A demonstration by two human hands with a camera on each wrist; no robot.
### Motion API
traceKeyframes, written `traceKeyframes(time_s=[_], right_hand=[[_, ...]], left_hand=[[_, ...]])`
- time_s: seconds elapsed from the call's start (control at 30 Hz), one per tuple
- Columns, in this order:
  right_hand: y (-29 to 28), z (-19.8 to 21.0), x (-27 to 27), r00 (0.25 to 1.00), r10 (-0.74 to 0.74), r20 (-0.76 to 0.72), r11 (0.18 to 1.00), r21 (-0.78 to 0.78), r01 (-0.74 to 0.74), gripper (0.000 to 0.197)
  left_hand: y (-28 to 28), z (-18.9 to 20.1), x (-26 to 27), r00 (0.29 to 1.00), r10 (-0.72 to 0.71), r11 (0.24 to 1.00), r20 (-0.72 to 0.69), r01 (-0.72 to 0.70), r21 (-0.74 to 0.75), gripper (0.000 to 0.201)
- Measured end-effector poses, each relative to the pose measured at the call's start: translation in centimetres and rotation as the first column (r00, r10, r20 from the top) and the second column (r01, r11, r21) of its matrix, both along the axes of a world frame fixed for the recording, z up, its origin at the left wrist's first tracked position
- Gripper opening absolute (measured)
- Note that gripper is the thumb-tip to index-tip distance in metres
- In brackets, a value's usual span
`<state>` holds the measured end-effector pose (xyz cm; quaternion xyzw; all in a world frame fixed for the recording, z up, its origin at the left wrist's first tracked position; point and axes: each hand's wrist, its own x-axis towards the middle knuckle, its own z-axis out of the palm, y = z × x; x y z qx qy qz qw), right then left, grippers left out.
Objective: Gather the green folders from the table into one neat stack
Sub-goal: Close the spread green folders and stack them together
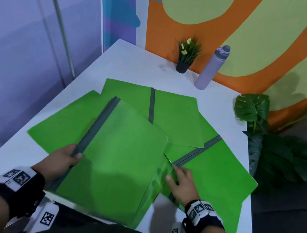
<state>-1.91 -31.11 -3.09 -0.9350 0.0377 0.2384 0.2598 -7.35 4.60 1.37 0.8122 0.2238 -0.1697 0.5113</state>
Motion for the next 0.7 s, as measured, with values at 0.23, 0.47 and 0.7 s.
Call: traceKeyframes(time_s=[0.23, 0.47, 0.7], right_hand=[[2.7, 3.6, 1.3, 0.903, -0.386, -0.188, 0.690, 0.591, 0.418, 0.076], [-3.3, 4.2, 1.7, 0.683, -0.728, -0.057, 0.549, 0.549, 0.630, 0.052], [-8.4, 2.2, 0.0, 0.638, -0.770, 0.014, 0.590, 0.395, 0.704, 0.051]], left_hand=[[-3.6, 1.6, 4.4, 0.991, 0.024, 0.979, 0.129, 0.003, -0.203, 0.013], [-7.3, -1.9, 9.4, 0.980, -0.169, 0.985, 0.101, 0.165, 0.045, 0.048], [-8.3, -6.6, 14.5, 0.925, -0.335, 0.751, -0.180, 0.378, 0.541, 0.077]])
